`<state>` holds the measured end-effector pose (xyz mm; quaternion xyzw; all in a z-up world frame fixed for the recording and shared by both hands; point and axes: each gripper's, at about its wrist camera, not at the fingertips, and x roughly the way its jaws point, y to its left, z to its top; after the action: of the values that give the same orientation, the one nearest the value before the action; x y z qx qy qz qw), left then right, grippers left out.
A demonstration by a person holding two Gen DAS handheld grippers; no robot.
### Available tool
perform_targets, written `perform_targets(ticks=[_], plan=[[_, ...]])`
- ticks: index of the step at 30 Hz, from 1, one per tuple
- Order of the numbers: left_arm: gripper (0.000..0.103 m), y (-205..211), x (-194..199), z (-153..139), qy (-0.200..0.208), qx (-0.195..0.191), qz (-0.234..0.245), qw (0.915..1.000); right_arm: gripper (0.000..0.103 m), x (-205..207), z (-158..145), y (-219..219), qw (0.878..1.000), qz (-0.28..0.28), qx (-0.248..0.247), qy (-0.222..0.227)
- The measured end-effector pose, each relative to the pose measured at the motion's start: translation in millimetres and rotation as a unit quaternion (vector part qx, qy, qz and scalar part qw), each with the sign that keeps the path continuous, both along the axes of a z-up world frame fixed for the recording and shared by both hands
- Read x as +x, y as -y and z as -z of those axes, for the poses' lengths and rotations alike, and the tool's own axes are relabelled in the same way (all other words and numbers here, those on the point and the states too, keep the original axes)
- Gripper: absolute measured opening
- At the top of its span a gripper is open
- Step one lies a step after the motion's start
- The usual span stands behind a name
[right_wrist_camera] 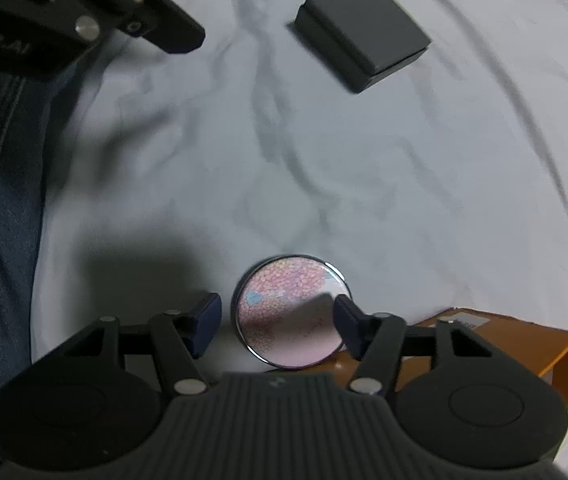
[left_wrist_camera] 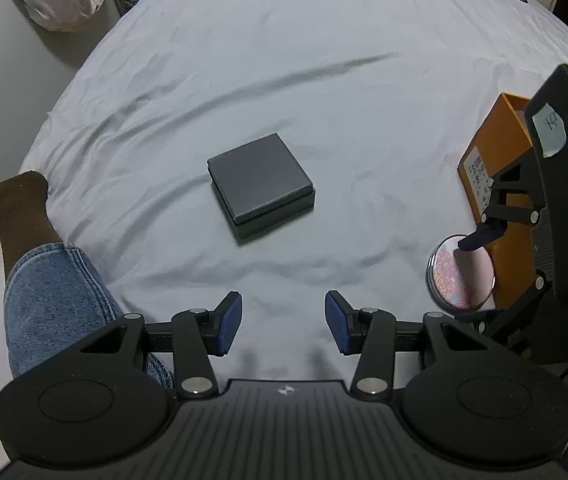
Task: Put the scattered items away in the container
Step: 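Grasp the pink compact mirror edgewise with the right tool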
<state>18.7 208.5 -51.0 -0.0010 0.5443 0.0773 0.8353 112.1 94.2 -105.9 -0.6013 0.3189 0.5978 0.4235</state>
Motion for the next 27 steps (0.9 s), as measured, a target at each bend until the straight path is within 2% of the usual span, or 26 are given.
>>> perform_targets(ticks=[5, 9, 17, 21, 27], plan=[[0.054, -4, 0, 2, -0.002, -0.001, -0.001, 1.0000, 0.059, -4, 7, -5, 0.999, -0.013, -0.014, 0.025], [0.054, -8, -2, 2, 0.001, -0.005, -0.005, 1.0000, 0.064, -8, 16, -6, 0.998, -0.029, -0.027, 0.046], [0.054, -11, -4, 2, 0.002, -0.009, -0.011, 0.9999, 0.064, -11, 22, -2, 0.996, -0.046, -0.033, 0.070], [0.054, -12, -6, -1, 0.004, -0.010, -0.011, 0.9999, 0.054, -3, 16, 0, 0.998, -0.033, -0.031, 0.049], [0.054, -14, -5, -1, 0.004, -0.008, -0.012, 0.9999, 0.030, 8, -7, 2, 0.999, -0.018, -0.029, 0.013]])
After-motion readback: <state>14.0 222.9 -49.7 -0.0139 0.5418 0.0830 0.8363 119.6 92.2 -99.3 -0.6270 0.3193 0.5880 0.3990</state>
